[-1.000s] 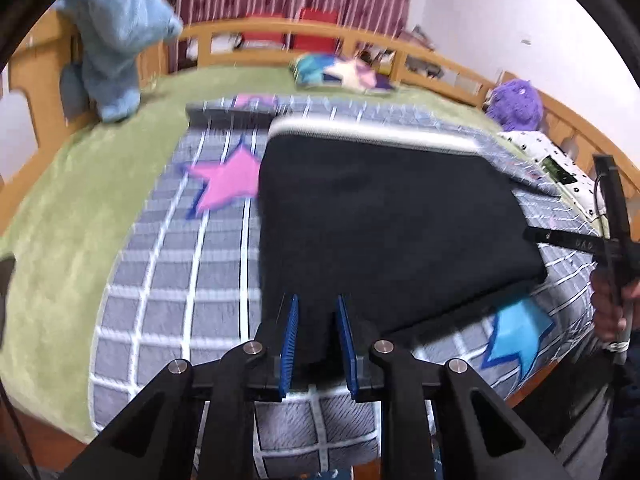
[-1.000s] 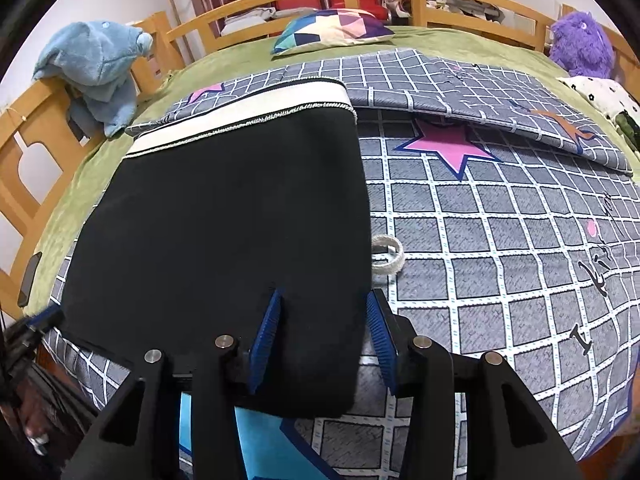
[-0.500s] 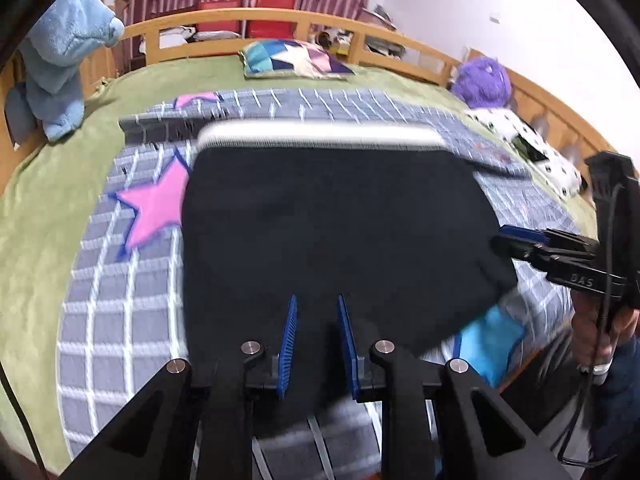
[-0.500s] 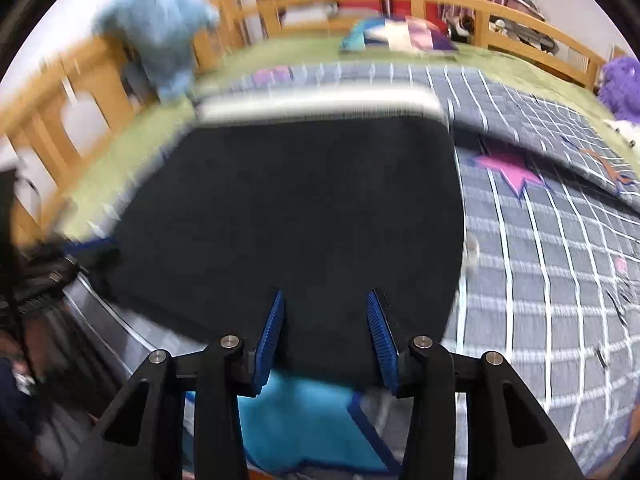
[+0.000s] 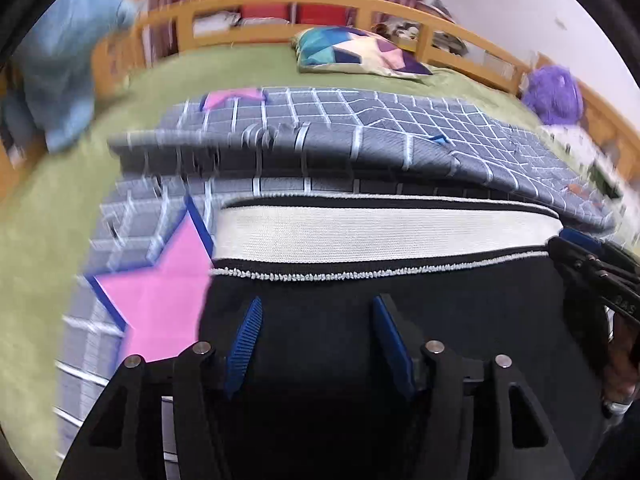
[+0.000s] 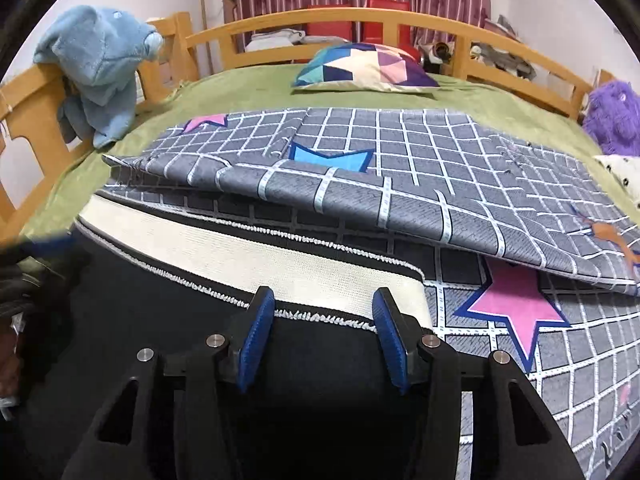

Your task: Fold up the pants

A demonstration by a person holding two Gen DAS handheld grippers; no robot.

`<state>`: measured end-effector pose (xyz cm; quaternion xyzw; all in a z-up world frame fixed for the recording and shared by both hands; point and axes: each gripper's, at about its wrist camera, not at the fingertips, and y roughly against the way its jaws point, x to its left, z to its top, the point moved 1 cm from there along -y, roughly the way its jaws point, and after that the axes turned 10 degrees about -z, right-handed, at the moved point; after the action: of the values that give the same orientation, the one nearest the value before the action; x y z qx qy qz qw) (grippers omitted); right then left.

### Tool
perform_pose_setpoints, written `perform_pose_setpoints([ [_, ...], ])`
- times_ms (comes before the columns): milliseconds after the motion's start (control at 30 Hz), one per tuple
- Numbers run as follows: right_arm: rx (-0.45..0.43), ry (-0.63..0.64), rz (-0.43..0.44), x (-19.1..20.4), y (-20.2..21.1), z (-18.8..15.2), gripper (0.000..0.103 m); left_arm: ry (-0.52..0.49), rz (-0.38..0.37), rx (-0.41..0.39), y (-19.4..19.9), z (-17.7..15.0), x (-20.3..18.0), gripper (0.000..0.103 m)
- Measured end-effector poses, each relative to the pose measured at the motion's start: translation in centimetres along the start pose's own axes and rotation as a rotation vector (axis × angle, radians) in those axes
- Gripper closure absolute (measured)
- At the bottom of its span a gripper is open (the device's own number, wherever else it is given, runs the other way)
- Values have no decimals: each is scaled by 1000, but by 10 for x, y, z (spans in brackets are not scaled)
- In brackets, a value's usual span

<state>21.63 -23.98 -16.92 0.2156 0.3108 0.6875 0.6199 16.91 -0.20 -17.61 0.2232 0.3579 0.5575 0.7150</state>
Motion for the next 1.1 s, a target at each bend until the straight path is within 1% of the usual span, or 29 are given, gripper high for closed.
perform_pose_setpoints([
  [33, -6, -16, 16, -5, 3, 3, 53, 18, -27, -7, 4, 1, 2, 45],
  [133, 6, -30, 22, -8, 1, 5, 53, 20, -22, 19, 8, 0, 1, 45],
  [200, 2, -16, 4, -5, 6, 4, 53, 24, -28, 31, 12, -8, -2, 45],
  [267, 2, -9, -15, -4, 13, -4, 50, 19, -28, 36, 20, -19, -6, 45],
  [367, 18, -32, -11, -8, 33, -25, 49, -9, -9, 41, 33, -34, -16, 45],
  [467, 66, -71, 6, -16, 48, -49, 48, -14, 0, 36, 49, -52, -22, 45],
  [567, 57, -128, 0, -23, 75, -78, 47, -28, 4, 25, 71, -78, -30, 45],
  [600, 57, -136, -4, -24, 84, -86, 47, -30, 4, 27, 75, -81, -32, 45],
  [633, 74, -141, -8, -24, 92, -96, 47, -30, 3, 29, 82, -87, -35, 45],
  [700, 104, -157, -7, -23, 102, -106, 47, -21, -8, 29, 95, -95, -38, 45],
  [767, 111, -162, -7, -20, 113, -111, 47, -7, -12, 25, 109, -99, -41, 45],
  [833, 86, -168, -24, -17, 130, -113, 47, -2, 1, -4, 127, -102, -45, 45],
  [900, 49, -169, -40, -12, 150, -112, 47, -8, 12, -34, 148, -103, -49, 40],
  [1000, 11, -157, -51, -3, 178, -107, 47, -10, 16, -79, 174, -106, -52, 35],
  [1067, -15, -151, -52, 3, 199, -104, 47, -9, 32, -122, 195, -109, -54, 31],
  [1100, -33, -145, -59, 8, 210, -102, 47, -6, 42, -136, 203, -110, -56, 31],
])
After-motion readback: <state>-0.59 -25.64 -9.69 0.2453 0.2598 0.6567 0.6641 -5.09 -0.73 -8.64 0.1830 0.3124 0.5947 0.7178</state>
